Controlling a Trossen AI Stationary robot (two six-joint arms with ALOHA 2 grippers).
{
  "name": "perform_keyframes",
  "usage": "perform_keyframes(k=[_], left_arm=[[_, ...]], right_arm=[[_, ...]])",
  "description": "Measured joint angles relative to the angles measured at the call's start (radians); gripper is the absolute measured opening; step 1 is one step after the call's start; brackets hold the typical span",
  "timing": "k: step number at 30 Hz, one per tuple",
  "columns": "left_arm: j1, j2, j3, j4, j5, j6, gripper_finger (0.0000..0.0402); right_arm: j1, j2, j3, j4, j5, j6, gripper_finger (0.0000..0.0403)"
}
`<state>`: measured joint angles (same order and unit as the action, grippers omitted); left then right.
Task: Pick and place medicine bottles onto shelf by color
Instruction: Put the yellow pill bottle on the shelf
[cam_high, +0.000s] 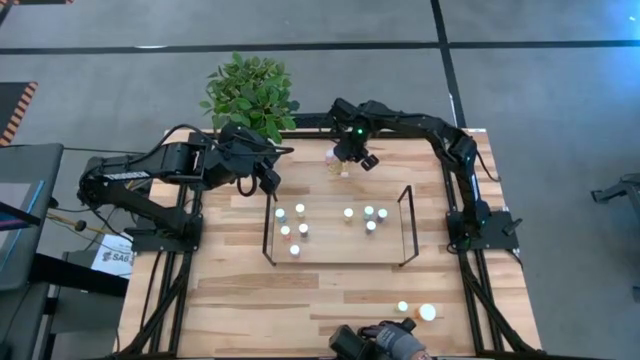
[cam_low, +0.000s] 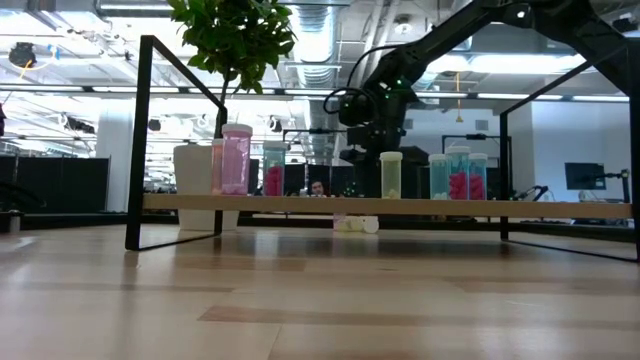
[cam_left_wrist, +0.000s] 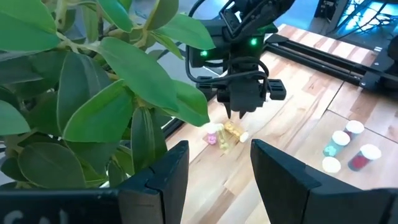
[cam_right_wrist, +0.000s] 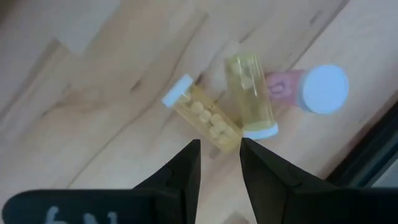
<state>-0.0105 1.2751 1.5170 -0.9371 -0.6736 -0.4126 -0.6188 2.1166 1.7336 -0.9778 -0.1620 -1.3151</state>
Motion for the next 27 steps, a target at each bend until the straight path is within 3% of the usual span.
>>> perform_keyframes(k=[7,12,16,27], left_arm=[[0.0,0.0,0.0,0.0,0.013,0.0,0.0162],[0.0,0.0,0.0,0.0,0.01,0.0,0.0162],[0.0,0.0,0.0,0.0,0.01,0.0,0.0162],[0.0,0.0,0.0,0.0,0.008,-0.014,0.0162]], right_arm=[[0.011,0.0,-0.089,0.049,-0.037,-0.033,0.0136],[0.03,-0.005,-0.154,0.124,0.0,-0.078,0.0136],[0.049,0.0,-0.158,0.132,0.074,-0.111,0.0136],[0.08,-0.005,-0.138,0.164,0.139,-0.164,0.0136]])
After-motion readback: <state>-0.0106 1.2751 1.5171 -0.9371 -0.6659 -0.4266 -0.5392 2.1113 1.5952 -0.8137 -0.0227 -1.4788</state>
